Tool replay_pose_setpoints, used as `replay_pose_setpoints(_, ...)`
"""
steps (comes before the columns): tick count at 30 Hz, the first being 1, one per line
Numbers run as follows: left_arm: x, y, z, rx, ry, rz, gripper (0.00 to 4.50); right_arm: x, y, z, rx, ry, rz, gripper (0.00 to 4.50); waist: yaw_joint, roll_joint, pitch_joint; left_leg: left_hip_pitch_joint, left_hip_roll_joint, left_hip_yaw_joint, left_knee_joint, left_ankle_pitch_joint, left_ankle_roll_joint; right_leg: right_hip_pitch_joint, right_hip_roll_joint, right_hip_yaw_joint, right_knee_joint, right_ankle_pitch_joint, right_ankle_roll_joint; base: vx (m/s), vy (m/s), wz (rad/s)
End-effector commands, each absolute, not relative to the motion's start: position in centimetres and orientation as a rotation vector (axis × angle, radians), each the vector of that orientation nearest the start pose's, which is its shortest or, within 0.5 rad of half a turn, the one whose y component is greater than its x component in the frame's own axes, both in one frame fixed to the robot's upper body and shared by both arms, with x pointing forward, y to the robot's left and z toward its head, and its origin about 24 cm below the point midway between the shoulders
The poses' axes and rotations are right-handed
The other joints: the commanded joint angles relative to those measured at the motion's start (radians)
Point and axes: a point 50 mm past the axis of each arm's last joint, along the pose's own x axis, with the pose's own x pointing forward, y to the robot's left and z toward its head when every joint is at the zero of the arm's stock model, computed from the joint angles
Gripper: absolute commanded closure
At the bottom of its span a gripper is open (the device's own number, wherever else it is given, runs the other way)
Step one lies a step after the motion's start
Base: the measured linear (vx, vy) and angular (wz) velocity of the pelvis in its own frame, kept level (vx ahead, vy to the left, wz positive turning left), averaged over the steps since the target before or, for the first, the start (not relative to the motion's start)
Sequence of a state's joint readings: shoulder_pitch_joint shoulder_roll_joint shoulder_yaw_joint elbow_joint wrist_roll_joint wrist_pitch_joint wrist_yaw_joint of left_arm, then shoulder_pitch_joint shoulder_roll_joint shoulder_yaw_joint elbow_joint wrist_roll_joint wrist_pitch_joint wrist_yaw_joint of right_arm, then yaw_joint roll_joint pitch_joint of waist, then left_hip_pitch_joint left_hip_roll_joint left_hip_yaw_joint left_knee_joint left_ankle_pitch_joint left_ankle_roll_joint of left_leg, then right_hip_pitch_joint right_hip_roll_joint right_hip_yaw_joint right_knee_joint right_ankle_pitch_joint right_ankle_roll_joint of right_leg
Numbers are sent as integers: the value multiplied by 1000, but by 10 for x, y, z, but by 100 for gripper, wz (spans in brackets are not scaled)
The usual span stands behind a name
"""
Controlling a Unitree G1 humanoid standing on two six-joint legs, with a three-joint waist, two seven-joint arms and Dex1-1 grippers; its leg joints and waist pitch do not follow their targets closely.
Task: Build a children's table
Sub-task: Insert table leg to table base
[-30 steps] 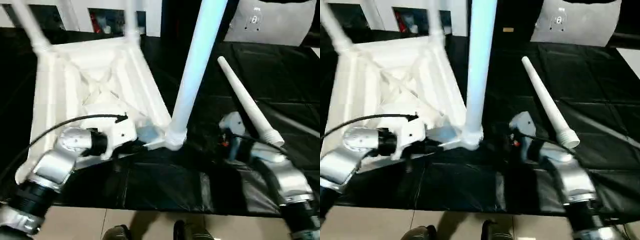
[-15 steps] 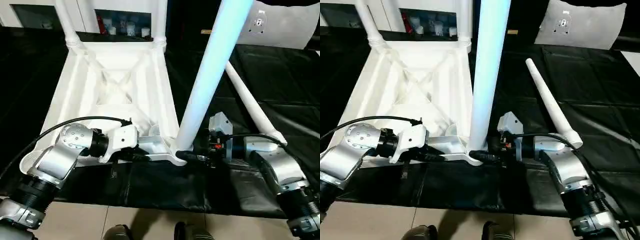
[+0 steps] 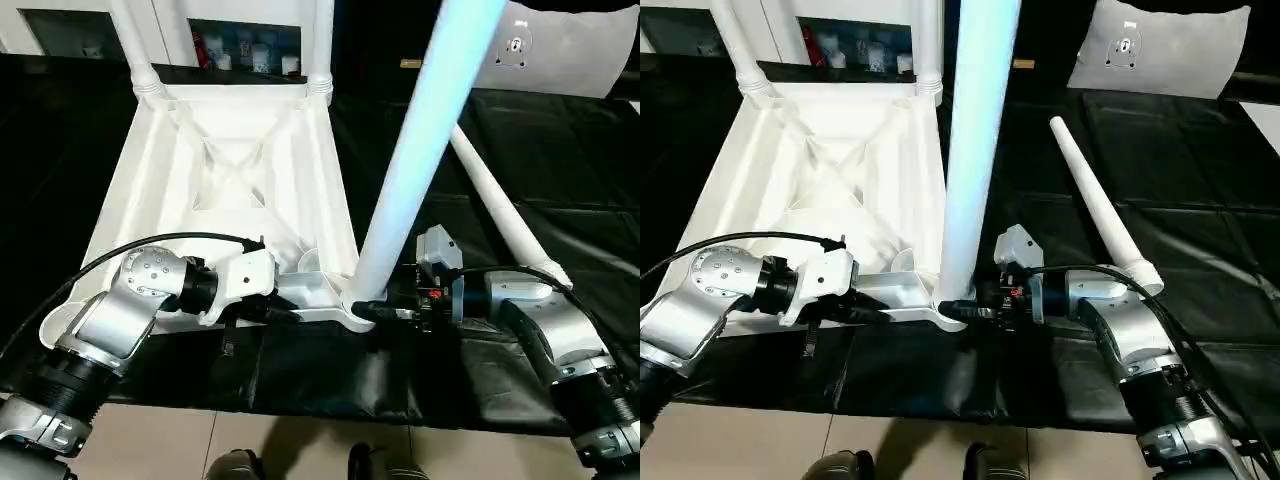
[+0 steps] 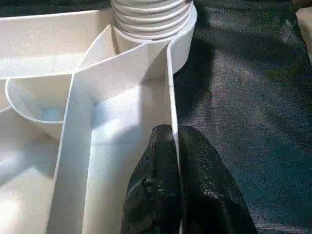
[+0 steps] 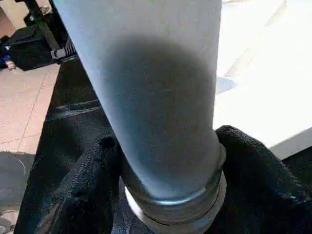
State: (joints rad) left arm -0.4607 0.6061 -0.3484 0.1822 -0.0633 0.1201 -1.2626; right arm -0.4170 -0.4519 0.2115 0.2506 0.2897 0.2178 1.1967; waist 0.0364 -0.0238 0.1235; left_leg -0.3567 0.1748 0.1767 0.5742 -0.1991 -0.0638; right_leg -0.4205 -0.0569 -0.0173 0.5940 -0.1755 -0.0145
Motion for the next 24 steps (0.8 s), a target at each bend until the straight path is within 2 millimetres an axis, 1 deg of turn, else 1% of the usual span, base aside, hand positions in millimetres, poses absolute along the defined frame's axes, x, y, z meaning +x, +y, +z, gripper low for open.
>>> replay_pose_setpoints(1,278,142,81,565,352,-1509,450,286,-142,72,-109,278,1337,178,-6,5,-64,7,48,-3,-58,-79,97,57,-65,40,-47,-82,-299,0,0,0)
replay_pose_setpoints(3,279,139,83,520,332,-1481,450,285,-140,69,-85,292,1321,179,-6,3,-63,5,49,-3,-59,-84,93,58,-67,40,-49,-90,-301,0,0,0)
replay_pose_setpoints(4,280,134,85,485,312,-1439,450,285,-136,65,-40,323,1274,180,-7,0,-61,6,49,-3,-60,-96,88,57,-66,40,-52,-110,-299,0,0,0)
replay_pose_setpoints(5,280,132,86,473,307,-1419,450,284,-134,63,-31,330,1253,180,-8,1,-60,7,51,-3,-61,-106,84,55,-66,40,-53,-126,-297,0,0,0)
replay_pose_setpoints(6,281,125,85,465,302,-1353,450,285,-124,57,-17,334,1171,180,-9,6,-58,6,50,-7,-64,-129,63,54,-67,40,-57,-186,-281,0,0,0)
replay_pose_setpoints(7,281,125,85,468,302,-1342,450,286,-123,56,-17,332,1155,180,-11,4,-55,6,50,-6,-66,-146,56,52,-67,40,-64,-217,-270,0,0,0)
replay_pose_setpoints(8,282,123,85,471,303,-1324,450,286,-120,55,-16,329,1131,180,-13,2,-54,7,50,-6,-67,-160,46,52,-68,41,-66,-247,-261,0,0,0)
replay_pose_setpoints(9,284,116,85,430,287,-1260,450,289,-111,53,9,320,1051,180,-19,-2,-53,-2,44,-12,-70,-181,30,58,-70,39,-70,-321,-230,0,0,0)
replay_pose_setpoints(10,285,111,86,398,277,-1217,450,291,-105,52,28,315,998,180,-28,2,-49,1,47,-12,-74,-209,11,49,-69,40,-77,-385,-208,0,0,0)
replay_pose_setpoints(11,287,103,87,367,268,-1165,450,293,-97,51,55,313,940,180,-32,1,-47,3,45,-13,-73,-226,4,46,-70,40,-83,-426,-196,0,0,0)
replay_pose_setpoints(12,288,90,87,349,257,-1081,450,297,-84,50,73,304,847,180,-39,0,-50,3,44,-16,-72,-234,-6,45,-70,40,-85,-459,-181,0,0,0)
replay_pose_setpoints(13,289,89,87,348,256,-1075,450,297,-83,50,74,304,840,180,-46,-4,-50,-2,44,-18,-74,-229,-7,45,-69,41,-86,-465,-168,0,0,0)
replay_pose_setpoints(14,290,82,88,333,249,-1022,450,299,-75,51,86,296,786,180,-47,-3,-50,-2,42,-19,-74,-233,-4,44,-68,39,-87,-477,-160,0,0,0)
replay_pose_setpoints(15,292,73,90,318,235,-965,450,302,-68,53,93,283,725,181,-55,-3,-53,0,43,-17,-72,-229,0,40,-66,42,-88,-459,-158,0,0,0)
replay_pose_setpoints(16,293,70,91,310,229,-944,450,303,-65,54,94,279,704,181,-57,-3,-55,-1,41,-15,-69,-215,3,40,-64,42,-88,-431,-160,0,0,0)
replay_pose_setpoints(17,294,65,93,302,221,-914,450,305,-61,55,97,272,676,181,-56,-4,-56,-3,38,-16,-68,-205,8,43,-64,41,-86,-414,-160,0,0,0)
replay_pose_setpoints(18,295,62,94,301,214,-897,450,306,-59,56,96,268,657,181,-56,-9,-61,-3,38,-12,-66,-182,20,43,-61,43,-84,-366,-163,0,0,0)
replay_pose_setpoints(19,296,58,96,300,203,-880,450,307,-57,57,97,259,638,181,-54,-8,-63,-3,37,-11,-64,-166,30,45,-59,42,-80,-322,-171,0,0,0)
replay_pose_setpoints(20,297,57,96,301,199,-872,450,308,-56,58,98,255,628,181,-54,-8,-64,-4,37,-9,-63,-156,35,45,-58,42,-78,-299,-174,0,0,0)
replay_pose_setpoints(21,297,55,96,307,200,-869,450,308,-55,58,96,245,621,181,-53,-8,-67,-5,36,-7,-61,-129,48,48,-59,43,-74,-248,-184,0,0,0)
replay_pose_setpoints(22,297,56,95,323,205,-865,450,308,-56,59,102,234,621,125,-51,-6,-70,-6,35,-7,-58,-93,60,53,-57,42,-67,-183,-198,0,0,0)
replay_pose_setpoints(23,298,58,94,344,212,-859,450,308,-58,59,102,230,614,125,-50,-4,-71,-8,36,-6,-57,-61,76,56,-57,42,-60,-112,-216,0,0,0)
replay_pose_setpoints(24,298,58,94,350,213,-857,450,308,-58,59,102,229,612,111,-50,-4,-71,-9,36,-6,-56,-51,83,57,-57,41,-58,-88,-224,0,0,0)
